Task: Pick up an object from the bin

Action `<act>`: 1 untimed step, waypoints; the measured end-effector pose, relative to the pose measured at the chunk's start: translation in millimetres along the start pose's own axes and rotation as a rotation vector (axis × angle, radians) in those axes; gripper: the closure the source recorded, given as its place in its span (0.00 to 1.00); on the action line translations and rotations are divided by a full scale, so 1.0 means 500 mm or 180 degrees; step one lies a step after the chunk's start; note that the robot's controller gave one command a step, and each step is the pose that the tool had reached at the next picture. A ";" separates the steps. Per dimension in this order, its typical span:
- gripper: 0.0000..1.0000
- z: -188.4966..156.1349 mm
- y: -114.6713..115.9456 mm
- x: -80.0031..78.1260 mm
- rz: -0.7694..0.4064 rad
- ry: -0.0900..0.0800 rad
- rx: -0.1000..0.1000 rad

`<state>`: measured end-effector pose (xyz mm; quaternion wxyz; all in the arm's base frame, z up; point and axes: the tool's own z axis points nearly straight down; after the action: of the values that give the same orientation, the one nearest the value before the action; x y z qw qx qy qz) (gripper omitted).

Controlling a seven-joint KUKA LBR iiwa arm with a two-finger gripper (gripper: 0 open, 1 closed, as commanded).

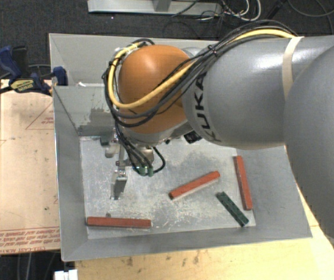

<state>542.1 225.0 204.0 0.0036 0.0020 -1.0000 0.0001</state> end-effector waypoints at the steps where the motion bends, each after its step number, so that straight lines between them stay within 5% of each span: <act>1: 0.00 -0.009 -0.002 -0.004 0.0011 -0.0023 -0.0004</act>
Offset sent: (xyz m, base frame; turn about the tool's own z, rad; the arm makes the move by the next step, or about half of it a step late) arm -0.0566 0.0234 -0.1209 -0.1523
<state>544.2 223.9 208.4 -0.0001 0.0002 -1.0000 -0.0006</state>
